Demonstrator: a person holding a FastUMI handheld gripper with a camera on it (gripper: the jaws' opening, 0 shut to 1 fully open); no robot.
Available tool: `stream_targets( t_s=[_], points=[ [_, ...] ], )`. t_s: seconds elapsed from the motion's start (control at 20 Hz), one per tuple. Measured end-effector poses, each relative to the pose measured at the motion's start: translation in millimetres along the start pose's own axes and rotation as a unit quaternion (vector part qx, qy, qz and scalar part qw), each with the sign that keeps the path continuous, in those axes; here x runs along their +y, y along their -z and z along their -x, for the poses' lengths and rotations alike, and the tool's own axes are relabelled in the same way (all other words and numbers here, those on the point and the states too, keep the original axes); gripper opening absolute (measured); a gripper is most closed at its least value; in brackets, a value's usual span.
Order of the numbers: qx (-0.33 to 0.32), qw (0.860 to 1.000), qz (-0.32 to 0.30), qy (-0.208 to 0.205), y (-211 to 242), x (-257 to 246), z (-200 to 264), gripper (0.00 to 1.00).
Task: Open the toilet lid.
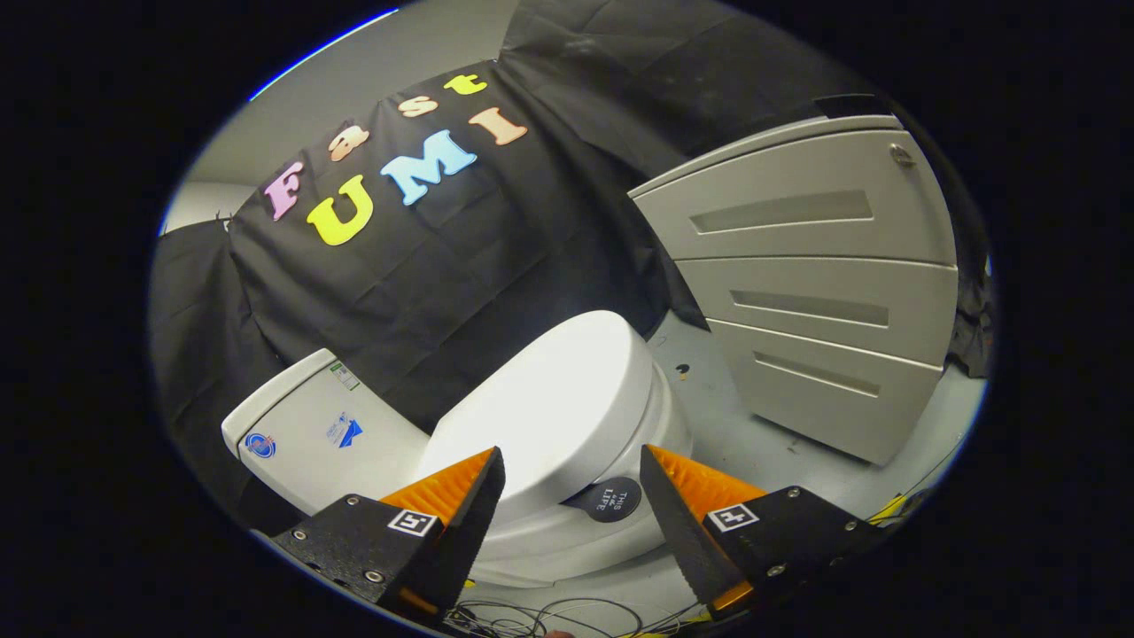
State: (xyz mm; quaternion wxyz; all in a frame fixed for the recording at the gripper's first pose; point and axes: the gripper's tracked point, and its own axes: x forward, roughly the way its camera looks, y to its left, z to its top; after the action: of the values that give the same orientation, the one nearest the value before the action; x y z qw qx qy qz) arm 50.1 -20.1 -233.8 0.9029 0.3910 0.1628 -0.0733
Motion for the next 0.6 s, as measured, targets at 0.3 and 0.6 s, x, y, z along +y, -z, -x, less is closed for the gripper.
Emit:
stream_targets(
  t_s=[0.3,0.6],
  points=[
    [0.021,0.997,-0.077,0.0,19,-10,-7,0.95],
    [0.028,0.987,-0.16,0.0,32,-25,-14,0.94]
  ],
)
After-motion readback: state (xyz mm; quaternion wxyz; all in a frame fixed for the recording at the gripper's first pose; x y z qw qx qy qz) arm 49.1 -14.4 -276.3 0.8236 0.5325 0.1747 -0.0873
